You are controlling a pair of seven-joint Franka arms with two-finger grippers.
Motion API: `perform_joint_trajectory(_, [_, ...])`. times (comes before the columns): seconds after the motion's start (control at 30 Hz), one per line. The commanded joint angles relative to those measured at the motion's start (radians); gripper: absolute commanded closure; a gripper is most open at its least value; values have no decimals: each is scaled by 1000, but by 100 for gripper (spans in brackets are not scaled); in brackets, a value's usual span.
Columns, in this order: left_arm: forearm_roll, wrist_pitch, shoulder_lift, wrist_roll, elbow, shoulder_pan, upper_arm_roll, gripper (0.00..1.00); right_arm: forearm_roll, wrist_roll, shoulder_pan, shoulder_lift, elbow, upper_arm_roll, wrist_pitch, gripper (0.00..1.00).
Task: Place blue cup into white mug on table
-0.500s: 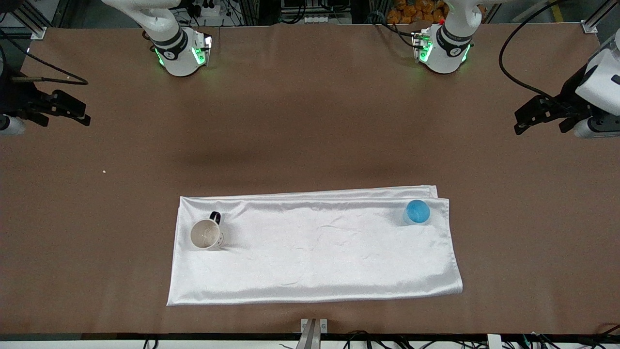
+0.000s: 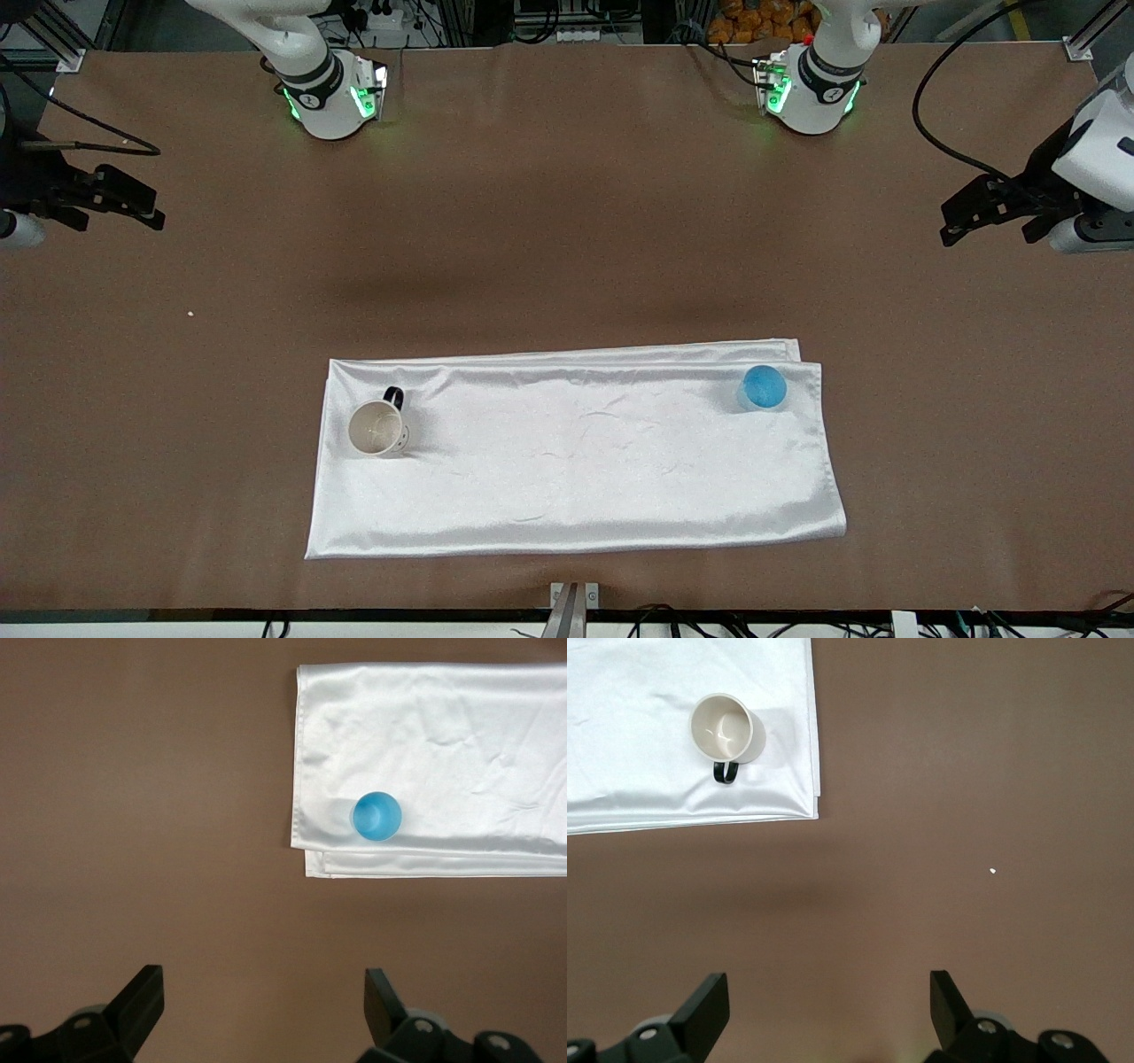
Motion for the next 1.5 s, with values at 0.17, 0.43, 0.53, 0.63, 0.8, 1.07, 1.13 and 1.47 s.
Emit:
perform_joint_trajectory(0.17, [-2,-6,27,32,-9,5,-3,0,13,18,-7,-3,3,3,-5,0])
perform_joint_trajectory(0.43, [36,-3,62,31,-7,-5,-7,0,15,19,7,7,-70,4,82,0])
perform_joint_trajectory(0.53, [38,5,80,29,-7,-5,-10,0,24,22,22,26,-127,6,146,0])
perform_joint_trajectory(0.63, [33,14,99,20,-10,1,-10,0,56,42,44,37,-228,4,298,0])
perform_joint_trajectory(0.8, [27,50,123,11,-21,-1,-12,0,56,59,116,75,-328,4,492,0])
perform_joint_trajectory(1.07, [24,170,158,6,-79,-1,-12,0,46,206,208,181,-325,3,624,0])
perform_joint_trajectory(1.13, [24,211,169,-10,-102,-1,-12,0,43,236,226,214,-325,3,662,0])
perform_joint_trajectory(1.47, [36,325,250,-135,-130,-53,-12,0,-55,246,243,359,-313,3,837,0])
